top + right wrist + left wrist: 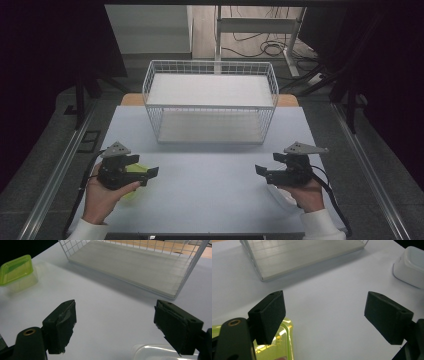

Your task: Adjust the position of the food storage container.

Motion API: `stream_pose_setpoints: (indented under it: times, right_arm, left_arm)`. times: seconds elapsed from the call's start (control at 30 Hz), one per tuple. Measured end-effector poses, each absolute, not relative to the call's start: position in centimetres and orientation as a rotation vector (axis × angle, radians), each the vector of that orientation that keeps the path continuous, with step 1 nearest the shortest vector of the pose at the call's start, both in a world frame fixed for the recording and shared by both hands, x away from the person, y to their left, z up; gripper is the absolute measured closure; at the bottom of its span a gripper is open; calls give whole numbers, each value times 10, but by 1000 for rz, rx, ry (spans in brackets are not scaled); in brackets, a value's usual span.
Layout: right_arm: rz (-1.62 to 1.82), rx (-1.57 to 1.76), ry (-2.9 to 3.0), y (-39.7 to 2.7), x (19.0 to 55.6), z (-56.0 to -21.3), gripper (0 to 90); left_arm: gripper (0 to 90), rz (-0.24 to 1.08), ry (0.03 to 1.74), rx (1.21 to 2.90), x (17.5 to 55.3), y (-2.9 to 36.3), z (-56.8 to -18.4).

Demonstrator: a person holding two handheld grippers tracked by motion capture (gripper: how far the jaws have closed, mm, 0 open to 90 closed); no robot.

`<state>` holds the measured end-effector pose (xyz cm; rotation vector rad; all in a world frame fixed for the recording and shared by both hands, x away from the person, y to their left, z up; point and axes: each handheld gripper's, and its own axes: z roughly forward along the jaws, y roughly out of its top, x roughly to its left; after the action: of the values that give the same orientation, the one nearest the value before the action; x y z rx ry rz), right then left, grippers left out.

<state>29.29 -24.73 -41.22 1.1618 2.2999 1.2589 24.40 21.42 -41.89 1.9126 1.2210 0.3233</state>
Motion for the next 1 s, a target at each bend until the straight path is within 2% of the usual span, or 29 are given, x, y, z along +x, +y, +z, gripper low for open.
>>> stream_pose_setpoints:
  times: [0.37,0.57,1.0]
  right_arm:
    - [1234,1133,2304,-245,293,-416,186]
    - [1245,1150,2294,-246,292,-413,185]
    - [1179,1151,2330,-244,288,-417,178]
  left_arm:
    - [160,312,1218,1909,244,218,-418]
    - [151,293,1210,1965,250,224,-418]
    - [181,278,1297,2027,247,263,-409]
